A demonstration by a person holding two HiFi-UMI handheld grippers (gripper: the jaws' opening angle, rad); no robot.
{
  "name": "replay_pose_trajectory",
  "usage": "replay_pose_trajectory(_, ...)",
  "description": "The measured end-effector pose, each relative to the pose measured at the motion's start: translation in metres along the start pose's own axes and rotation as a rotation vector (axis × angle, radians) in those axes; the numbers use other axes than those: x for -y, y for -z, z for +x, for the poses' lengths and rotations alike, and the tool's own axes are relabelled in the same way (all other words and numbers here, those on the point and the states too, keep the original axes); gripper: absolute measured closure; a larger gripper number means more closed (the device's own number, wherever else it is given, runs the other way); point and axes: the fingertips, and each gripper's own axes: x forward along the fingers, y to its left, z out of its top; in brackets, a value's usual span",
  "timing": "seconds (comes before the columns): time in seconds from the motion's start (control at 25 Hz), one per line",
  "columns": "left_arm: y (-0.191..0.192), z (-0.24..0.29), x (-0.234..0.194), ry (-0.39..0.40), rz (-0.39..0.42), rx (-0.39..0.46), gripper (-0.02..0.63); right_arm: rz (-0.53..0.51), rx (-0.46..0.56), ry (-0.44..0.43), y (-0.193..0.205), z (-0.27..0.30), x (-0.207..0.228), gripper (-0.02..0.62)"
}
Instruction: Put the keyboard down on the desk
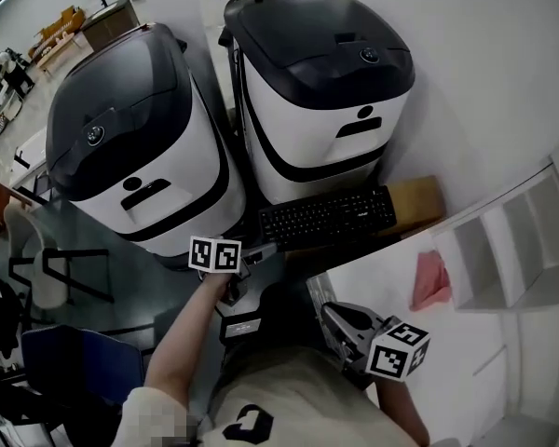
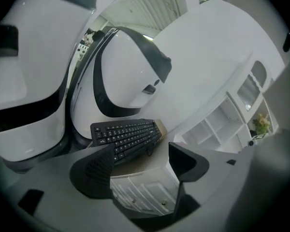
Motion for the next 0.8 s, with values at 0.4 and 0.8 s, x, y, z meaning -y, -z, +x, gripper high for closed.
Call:
replay_pose_trajectory(0.4, 0.013, 0.076, -0.086, 0.109, -0.267, -0.113, 0.233, 0.063, -0.149, 0.116, -0.012, 0.054, 0.022, 0.572)
replay_pose_trajectory(0.8, 0.027, 0.102, -0.115, 0.181, -0.394, -0.155, 0.216, 0.075, -0.217, 0.159, -0.026, 0.095, 0.037, 0.572)
